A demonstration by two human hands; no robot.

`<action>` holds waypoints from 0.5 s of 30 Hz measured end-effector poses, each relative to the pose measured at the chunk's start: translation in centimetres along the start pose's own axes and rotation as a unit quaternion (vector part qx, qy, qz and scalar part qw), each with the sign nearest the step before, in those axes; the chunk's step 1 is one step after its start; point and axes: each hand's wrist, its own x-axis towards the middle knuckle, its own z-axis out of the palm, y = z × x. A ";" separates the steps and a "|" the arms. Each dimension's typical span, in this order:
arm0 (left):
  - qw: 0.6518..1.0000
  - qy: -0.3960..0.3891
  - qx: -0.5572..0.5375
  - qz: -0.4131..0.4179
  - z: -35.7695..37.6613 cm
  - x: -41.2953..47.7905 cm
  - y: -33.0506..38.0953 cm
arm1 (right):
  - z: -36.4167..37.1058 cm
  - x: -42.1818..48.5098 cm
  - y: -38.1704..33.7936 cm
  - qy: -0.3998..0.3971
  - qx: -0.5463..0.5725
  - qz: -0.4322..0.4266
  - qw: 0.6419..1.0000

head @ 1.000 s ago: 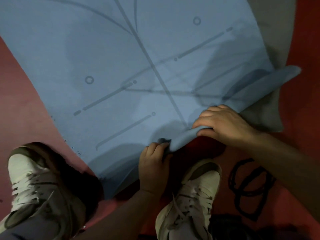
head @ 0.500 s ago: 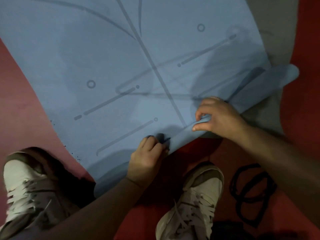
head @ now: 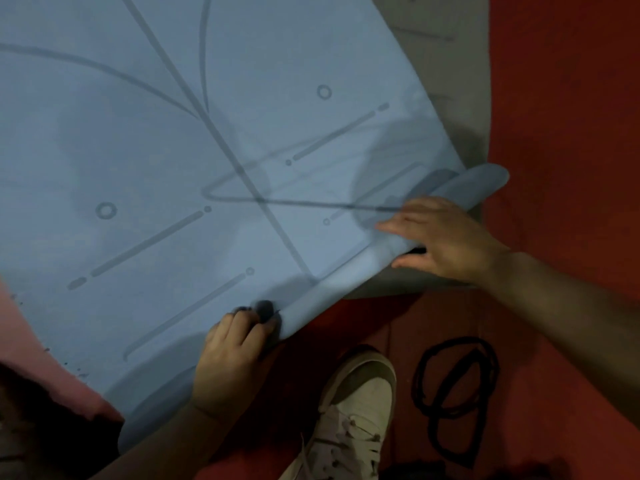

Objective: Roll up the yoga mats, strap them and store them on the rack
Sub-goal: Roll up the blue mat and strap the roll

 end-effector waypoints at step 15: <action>0.995 0.016 0.099 -0.011 -1.0 0.4 1.0 | -0.2 2.3 1.5 -0.093 0.161 0.158 0.970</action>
